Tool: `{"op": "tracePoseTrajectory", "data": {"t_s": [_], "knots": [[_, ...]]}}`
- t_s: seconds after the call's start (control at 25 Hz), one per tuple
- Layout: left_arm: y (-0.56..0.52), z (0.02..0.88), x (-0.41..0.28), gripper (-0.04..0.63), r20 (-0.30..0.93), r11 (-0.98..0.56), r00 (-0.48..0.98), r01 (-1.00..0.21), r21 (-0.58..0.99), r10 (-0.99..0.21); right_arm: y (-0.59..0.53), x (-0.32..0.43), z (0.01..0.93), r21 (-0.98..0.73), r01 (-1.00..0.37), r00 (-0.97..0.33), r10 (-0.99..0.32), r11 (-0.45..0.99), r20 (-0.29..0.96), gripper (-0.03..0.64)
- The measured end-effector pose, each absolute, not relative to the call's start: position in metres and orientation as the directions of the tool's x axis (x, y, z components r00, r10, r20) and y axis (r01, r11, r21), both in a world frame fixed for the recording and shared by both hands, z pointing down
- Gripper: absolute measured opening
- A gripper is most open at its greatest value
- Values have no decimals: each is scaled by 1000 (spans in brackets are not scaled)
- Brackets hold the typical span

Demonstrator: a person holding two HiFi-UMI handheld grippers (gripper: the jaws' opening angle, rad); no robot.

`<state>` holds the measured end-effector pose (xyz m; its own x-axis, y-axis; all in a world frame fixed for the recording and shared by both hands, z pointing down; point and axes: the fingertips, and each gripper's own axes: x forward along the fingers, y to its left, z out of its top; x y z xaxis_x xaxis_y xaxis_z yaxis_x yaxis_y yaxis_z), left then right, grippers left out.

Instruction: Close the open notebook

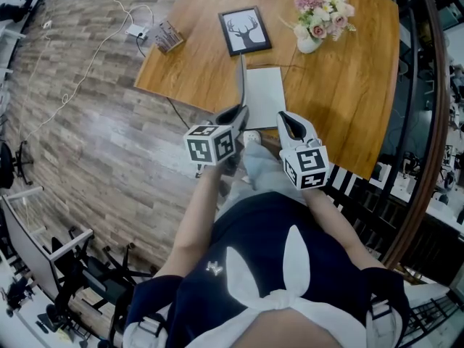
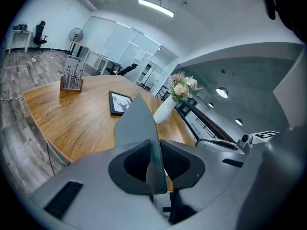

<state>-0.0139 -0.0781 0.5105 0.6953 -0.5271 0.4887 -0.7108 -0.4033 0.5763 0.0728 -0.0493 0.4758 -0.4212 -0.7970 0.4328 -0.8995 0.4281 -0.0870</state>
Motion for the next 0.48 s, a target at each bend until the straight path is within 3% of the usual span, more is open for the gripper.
{"op": "tracePoseTrajectory", "data": {"t_s": [0.48], "knots": [[-80, 511, 2, 74, 482, -428, 721, -688, 587, -498, -48, 81, 479, -98, -909, -405, -802, 405, 440, -2]]}}
